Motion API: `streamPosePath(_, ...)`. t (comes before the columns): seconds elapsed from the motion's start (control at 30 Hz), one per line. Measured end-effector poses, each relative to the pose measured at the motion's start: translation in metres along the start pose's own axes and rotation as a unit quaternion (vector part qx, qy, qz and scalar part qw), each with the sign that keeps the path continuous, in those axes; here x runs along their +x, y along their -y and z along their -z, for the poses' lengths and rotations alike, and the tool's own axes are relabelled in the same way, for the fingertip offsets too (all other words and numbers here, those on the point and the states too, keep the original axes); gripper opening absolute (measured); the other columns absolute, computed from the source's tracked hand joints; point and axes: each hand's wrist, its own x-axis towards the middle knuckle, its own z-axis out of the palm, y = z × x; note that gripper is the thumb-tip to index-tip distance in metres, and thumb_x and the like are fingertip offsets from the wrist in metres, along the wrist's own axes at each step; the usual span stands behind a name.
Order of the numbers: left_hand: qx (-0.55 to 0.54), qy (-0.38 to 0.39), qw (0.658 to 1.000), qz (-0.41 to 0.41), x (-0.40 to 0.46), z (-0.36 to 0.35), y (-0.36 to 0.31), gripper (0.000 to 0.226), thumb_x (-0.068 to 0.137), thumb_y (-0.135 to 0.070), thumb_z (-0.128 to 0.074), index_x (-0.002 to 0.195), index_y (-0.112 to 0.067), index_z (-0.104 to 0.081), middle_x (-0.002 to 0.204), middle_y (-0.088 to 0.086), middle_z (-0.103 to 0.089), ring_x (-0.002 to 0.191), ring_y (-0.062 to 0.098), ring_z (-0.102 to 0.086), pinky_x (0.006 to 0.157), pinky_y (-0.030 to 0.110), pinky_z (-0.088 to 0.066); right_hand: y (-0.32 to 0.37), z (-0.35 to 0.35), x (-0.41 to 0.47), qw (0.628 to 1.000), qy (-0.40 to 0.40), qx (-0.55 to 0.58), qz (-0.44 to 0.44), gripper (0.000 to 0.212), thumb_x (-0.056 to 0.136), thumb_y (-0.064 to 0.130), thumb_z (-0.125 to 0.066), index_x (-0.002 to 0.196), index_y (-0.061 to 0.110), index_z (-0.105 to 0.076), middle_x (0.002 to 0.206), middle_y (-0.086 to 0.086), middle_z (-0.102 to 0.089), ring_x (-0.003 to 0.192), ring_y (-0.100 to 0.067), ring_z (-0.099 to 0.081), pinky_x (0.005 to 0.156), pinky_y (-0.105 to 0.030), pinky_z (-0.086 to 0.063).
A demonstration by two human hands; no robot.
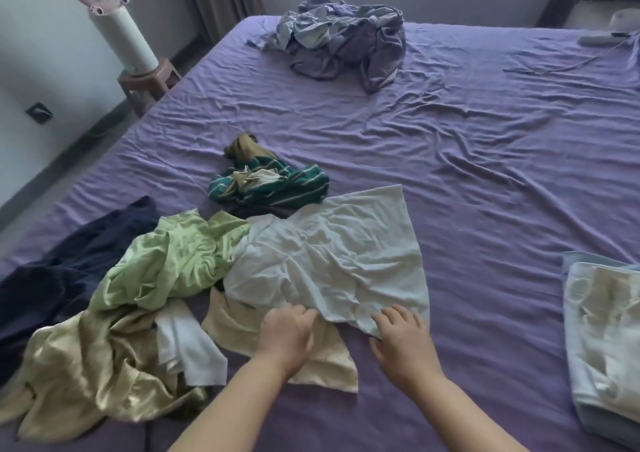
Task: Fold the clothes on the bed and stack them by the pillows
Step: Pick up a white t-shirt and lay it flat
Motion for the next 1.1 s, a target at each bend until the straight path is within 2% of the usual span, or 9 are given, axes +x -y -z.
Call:
streamPosePath(0.27,-0.049,-0.034,0.997,0.047,0.039,-0.023,0.072,0.043,0.09,-0.027,-0.051,0.131,-0.028,-0.04,0.135,-0.007,-0.039,0.127,0.016,-0.034,0.098,0.031,-0.033,0.055,-0.044,0.062,0.998,0.046,-0.022,-0.024,0.041,0.086,0.046,-0.052,0.118,0.02,-0.051,0.126,0.002,-0.048,0.126,-0.021,-0.037,0.097,-0.033,-0.033)
streamPosePath(0.33,-0.045,-0.045,0.997,0.053,0.043,-0.031,0.08,0.046,0.089,-0.025,-0.052,0.132,-0.029,-0.037,0.135,-0.007,-0.037,0.127,0.015,-0.034,0.097,0.029,-0.033,0.064,-0.049,0.064,0.999,0.029,-0.024,-0.038,0.029,0.081,0.033,-0.063,0.104,0.016,-0.059,0.116,-0.001,-0.056,0.119,-0.025,-0.047,0.088,-0.035,-0.04)
streamPosePath(0.4,-0.026,-0.055,0.997,0.048,0.045,-0.035,0.083,0.043,0.088,-0.019,-0.054,0.128,-0.028,-0.039,0.13,-0.006,-0.039,0.124,0.016,-0.036,0.093,0.028,-0.034,0.067,-0.052,0.063,0.999,-0.015,-0.009,-0.032,0.022,0.062,0.012,-0.08,0.079,0.012,-0.066,0.091,-0.005,-0.065,0.096,-0.03,-0.063,0.068,-0.036,-0.05)
streamPosePath(0.5,-0.036,-0.066,0.996,0.042,0.046,-0.031,0.087,0.027,0.088,-0.012,-0.052,0.112,-0.024,-0.05,0.119,-0.006,-0.048,0.117,0.015,-0.041,0.084,0.026,-0.033,0.062,-0.05,0.059,0.998,-0.062,0.01,-0.017,0.026,0.054,0.008,-0.087,0.064,0.013,-0.064,0.075,0.0,-0.067,0.081,-0.026,-0.067,0.055,-0.033,-0.05)
streamPosePath(0.63,-0.133,-0.066,0.989,0.024,0.032,-0.013,0.092,0.016,0.093,-0.015,-0.048,0.106,-0.018,-0.056,0.11,-0.002,-0.059,0.105,0.017,-0.053,0.081,0.027,-0.037,0.052,-0.033,0.048,0.997,-0.026,0.072,0.001,0.016,0.086,0.021,-0.066,0.076,0.011,-0.059,0.086,-0.004,-0.066,0.103,-0.024,-0.059,0.082,-0.036,-0.047)
streamPosePath(0.8,-0.304,-0.063,0.949,0.052,-0.005,0.041,0.077,0.018,0.096,-0.025,-0.049,0.107,-0.015,-0.059,0.105,0.004,-0.066,0.1,0.023,-0.06,0.079,0.033,-0.046,0.06,0.017,0.029,0.995,-0.013,0.102,0.017,0.024,0.09,0.026,-0.06,0.07,0.014,-0.051,0.072,0.0,-0.056,0.079,-0.028,-0.058,0.069,-0.027,-0.028)
streamPosePath(0.9,-0.438,-0.078,0.894,0.057,-0.026,0.086,0.061,0.015,0.094,-0.027,-0.057,0.099,-0.016,-0.064,0.092,-0.001,-0.066,0.09,0.016,-0.062,0.08,0.031,-0.05,0.069,0.056,0.012,0.989,-0.035,0.144,0.002,0.016,0.087,0.031,-0.063,0.097,0.018,-0.058,0.088,0.008,-0.058,0.091,-0.02,-0.057,0.072,-0.023,-0.03)
streamPosePath(1.0,-0.487,-0.089,0.869,0.023,-0.046,0.133,0.031,0.012,0.089,-0.03,-0.065,0.092,-0.018,-0.065,0.084,-0.002,-0.066,0.079,0.011,-0.062,0.069,0.021,-0.05,0.086,0.097,-0.011,0.975,-0.062,0.205,0.054,0.068,0.077,0.034,-0.074,0.136,0.023,-0.042,0.116,0.02,-0.046,0.104,-0.003,-0.047,0.084,-0.015,-0.035)
streamPosePath(1.1,-0.526,-0.094,0.845,-0.01,-0.071,0.171,-0.004,0.011,0.084,-0.028,-0.07,0.083,-0.025,-0.059,0.069,-0.006,-0.062,0.062,0.005,-0.057,0.057,0.016,-0.042,0.101,0.136,-0.038,0.961,-0.093,0.236,0.11,0.075,0.079,0.028,-0.074,0.142,0.025,-0.033,0.122,0.024,-0.043,0.105,0.007,-0.044,0.085,-0.006,-0.034)
